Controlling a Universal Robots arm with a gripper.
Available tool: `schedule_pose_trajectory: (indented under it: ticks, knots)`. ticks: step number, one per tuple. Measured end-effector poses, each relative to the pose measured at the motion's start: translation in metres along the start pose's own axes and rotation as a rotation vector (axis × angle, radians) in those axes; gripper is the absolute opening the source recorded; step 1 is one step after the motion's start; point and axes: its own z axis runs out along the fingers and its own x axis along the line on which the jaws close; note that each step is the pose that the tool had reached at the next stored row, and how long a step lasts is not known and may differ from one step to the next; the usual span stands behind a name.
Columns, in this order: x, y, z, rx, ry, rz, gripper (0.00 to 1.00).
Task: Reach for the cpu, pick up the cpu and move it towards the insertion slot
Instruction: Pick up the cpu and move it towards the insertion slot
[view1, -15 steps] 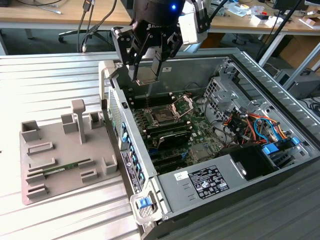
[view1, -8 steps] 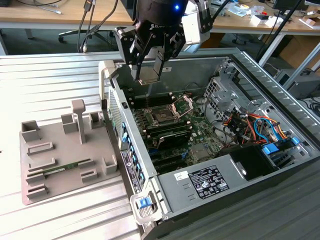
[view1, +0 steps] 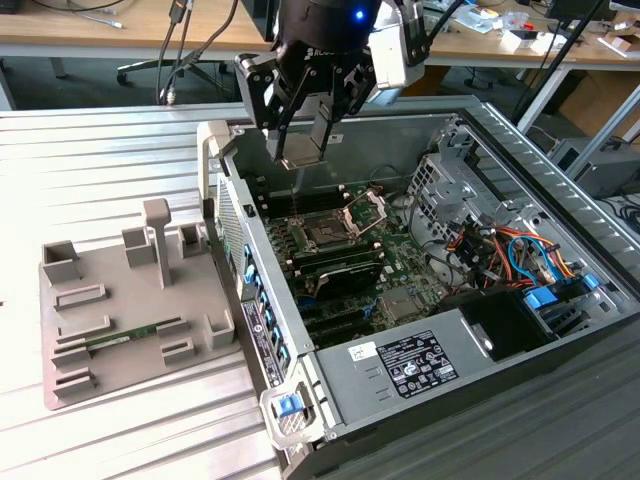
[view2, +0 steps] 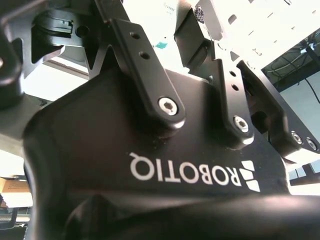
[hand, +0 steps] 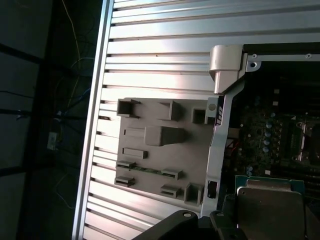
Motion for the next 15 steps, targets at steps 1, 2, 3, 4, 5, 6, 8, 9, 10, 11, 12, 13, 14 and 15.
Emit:
schedule_pose_trajectory:
  ticks: [1, 2, 3, 4, 5, 6, 8, 9, 10, 11, 12, 13, 14, 15]
  knots:
    - [-0.0008, -0.0001, 0.0000, 0.0000, 0.0000, 0.000, 0.55]
    - [-0.0015, -0.0002, 0.0000, 0.0000, 0.0000, 0.000, 0.55]
    - [-0.0020, -0.0003, 0.0000, 0.0000, 0.0000, 0.000, 0.55]
    - [-0.0025, -0.0004, 0.0000, 0.0000, 0.0000, 0.000, 0.55]
    - [-0.0030, -0.0005, -0.0001, 0.0000, 0.0001, 0.000, 0.55]
    - [-0.0035, -0.0005, 0.0000, 0.0000, 0.0000, 0.000, 0.55]
    - [-0.0045, -0.0007, 0.0000, 0.0000, 0.0000, 0.000, 0.55]
    - [-0.0052, -0.0008, -0.0001, 0.0000, 0.0000, 0.000, 0.55]
    - [-0.0058, -0.0009, -0.0001, 0.0000, 0.0000, 0.000, 0.55]
    - [-0.0063, -0.0010, 0.0000, -0.0001, 0.0000, 0.000, 0.55]
    - [-0.0071, -0.0011, -0.0001, 0.0000, 0.0000, 0.000, 0.55]
    - [-0.0078, -0.0012, -0.0001, 0.0000, 0.0000, 0.000, 0.55]
    - [-0.0083, -0.0013, -0.0001, 0.0000, 0.0000, 0.000, 0.55]
    - [-0.0090, -0.0014, -0.0001, 0.0000, 0.0000, 0.000, 0.55]
